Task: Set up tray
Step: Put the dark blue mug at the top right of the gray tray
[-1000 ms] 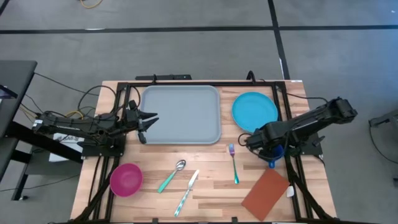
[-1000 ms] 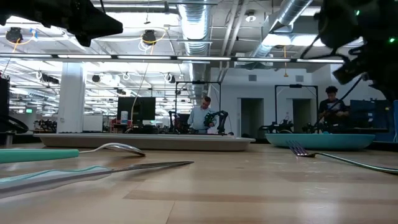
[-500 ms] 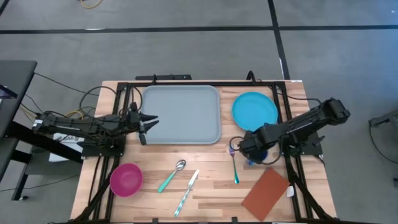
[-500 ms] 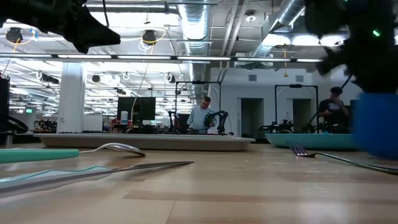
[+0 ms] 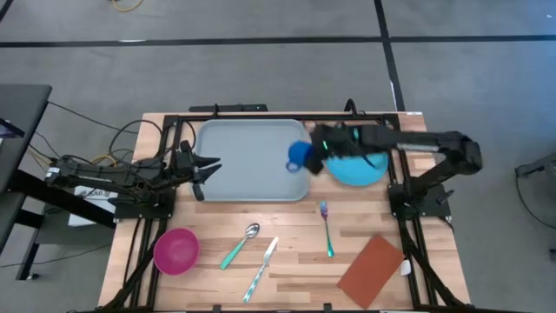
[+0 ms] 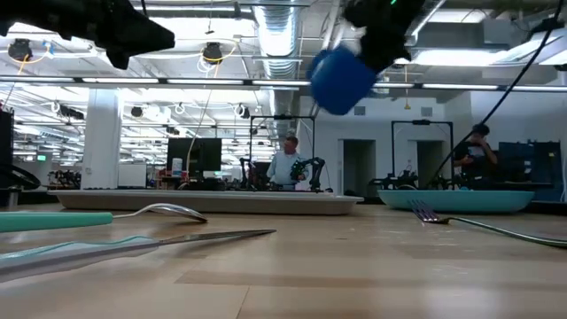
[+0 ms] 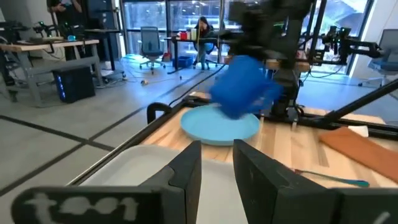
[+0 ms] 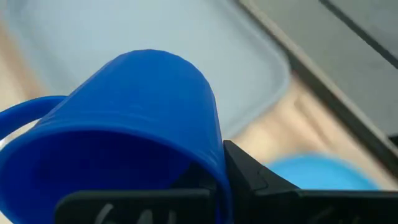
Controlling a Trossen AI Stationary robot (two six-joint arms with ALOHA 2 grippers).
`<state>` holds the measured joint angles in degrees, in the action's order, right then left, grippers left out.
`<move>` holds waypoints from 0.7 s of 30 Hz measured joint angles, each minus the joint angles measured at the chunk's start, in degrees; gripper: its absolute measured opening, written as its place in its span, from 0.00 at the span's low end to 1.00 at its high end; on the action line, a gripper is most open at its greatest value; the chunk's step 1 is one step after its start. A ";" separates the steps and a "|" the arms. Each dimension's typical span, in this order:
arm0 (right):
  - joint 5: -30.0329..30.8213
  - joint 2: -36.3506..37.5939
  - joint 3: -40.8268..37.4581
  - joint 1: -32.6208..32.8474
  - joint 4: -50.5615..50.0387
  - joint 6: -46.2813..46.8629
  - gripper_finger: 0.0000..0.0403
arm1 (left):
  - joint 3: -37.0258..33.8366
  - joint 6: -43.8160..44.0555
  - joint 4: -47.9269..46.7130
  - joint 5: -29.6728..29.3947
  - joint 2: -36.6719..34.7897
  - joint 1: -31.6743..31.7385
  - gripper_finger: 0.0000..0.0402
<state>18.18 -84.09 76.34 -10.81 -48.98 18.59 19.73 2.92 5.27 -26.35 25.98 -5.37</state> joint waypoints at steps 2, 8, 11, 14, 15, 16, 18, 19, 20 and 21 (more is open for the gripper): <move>-2.07 -2.46 1.55 -5.84 -1.63 -3.98 0.01 | 0.00 0.33 0.52 -0.01 0.01 -0.02 0.20; -12.03 -13.92 7.97 -17.62 -1.80 -6.82 0.01 | 0.00 0.85 1.27 0.03 0.02 -0.02 0.20; -13.63 -20.34 13.80 -19.88 -4.44 -10.78 0.01 | 0.00 0.83 2.03 -0.07 0.02 0.00 0.20; -13.44 -27.40 22.21 -20.94 -10.63 -14.40 0.01 | 0.00 0.87 2.00 -0.05 0.02 0.00 0.20; -13.40 -29.84 25.12 -21.20 -13.50 -15.24 0.01 | 0.00 0.87 1.95 -0.04 0.02 0.00 0.20; -13.36 -32.35 28.11 -21.30 -15.83 -16.16 0.01 | 0.00 0.87 1.86 -0.04 0.04 0.00 0.20; -12.69 -36.90 33.71 -21.30 -19.78 -17.96 0.01 | 0.00 0.90 1.78 -0.04 0.02 0.00 0.20; -12.22 -38.94 36.26 -21.22 -21.69 -18.72 0.01 | 0.00 0.90 1.78 -0.04 0.02 0.00 0.20; -11.84 -40.99 38.50 -21.20 -23.18 -19.45 0.01 | 0.00 0.90 1.78 -0.04 0.04 0.00 0.20; -11.63 -43.13 40.56 -21.18 -24.16 -20.13 0.01 | 0.00 0.90 1.78 -0.04 0.04 0.00 0.20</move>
<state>6.55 -127.22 116.91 -31.99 -73.14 -1.53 19.73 3.81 7.05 -26.39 26.02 -5.37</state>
